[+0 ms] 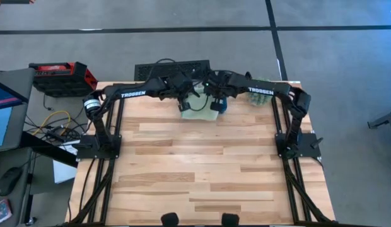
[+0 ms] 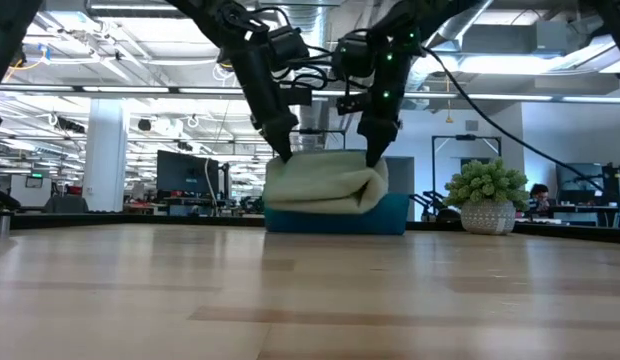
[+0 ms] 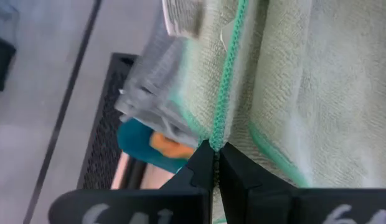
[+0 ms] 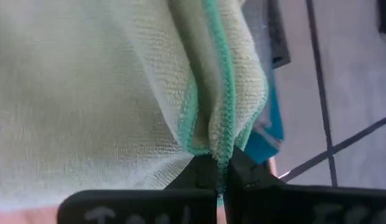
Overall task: Fold microfiber towels
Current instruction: Put the green microfiber cloth in the blue bin
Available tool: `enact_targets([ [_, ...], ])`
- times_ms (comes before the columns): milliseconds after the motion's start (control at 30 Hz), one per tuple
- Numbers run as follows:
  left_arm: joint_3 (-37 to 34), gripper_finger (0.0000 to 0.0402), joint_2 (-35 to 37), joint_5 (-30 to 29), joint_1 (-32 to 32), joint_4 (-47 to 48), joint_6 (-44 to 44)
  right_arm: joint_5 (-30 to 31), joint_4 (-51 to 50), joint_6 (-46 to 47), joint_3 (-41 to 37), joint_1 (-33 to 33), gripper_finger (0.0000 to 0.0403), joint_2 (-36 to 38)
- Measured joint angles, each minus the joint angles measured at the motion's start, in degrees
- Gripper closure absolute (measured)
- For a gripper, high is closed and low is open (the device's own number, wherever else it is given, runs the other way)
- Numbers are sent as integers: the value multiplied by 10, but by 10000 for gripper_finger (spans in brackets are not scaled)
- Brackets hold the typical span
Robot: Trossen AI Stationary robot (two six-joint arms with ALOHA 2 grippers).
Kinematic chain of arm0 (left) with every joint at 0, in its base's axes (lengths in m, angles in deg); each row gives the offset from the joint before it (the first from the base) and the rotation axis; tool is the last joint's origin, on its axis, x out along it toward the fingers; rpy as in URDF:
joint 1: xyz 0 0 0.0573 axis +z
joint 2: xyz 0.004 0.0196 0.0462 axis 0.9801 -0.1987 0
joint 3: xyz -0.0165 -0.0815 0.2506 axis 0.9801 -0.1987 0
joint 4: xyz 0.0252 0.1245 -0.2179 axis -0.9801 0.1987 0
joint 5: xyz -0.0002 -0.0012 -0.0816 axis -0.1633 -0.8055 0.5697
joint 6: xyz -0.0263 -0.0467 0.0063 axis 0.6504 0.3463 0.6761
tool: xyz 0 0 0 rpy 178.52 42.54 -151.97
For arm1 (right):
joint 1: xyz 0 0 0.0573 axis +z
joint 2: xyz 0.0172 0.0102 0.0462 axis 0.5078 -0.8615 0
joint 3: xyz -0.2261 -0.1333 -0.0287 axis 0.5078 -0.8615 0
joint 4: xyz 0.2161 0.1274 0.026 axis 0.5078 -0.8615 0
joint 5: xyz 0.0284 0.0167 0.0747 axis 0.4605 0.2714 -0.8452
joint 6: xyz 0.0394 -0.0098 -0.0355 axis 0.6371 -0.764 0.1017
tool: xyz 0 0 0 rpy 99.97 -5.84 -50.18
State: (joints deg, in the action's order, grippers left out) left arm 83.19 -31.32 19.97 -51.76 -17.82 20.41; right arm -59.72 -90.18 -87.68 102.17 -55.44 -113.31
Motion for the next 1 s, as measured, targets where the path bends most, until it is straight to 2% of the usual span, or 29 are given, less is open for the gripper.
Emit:
enact_targets([
  [100,0,401,-2,-11,10,-23,8,5,26,-4,0,-17,385,-2],
  [200,0,401,-2,-22,22,-55,15,35,59,-5,0,-34,390,-4],
  [333,0,401,-3,-20,32,-83,19,35,70,-19,1,-54,392,-18],
  [600,0,385,-4,-16,36,-79,21,33,68,-20,-1,-63,357,-36],
  [833,0,349,-20,-10,36,-92,18,37,66,-21,-1,-65,332,-36],
  [1000,-1,304,-33,-17,36,-107,1,36,70,-35,-1,-65,288,-36],
])
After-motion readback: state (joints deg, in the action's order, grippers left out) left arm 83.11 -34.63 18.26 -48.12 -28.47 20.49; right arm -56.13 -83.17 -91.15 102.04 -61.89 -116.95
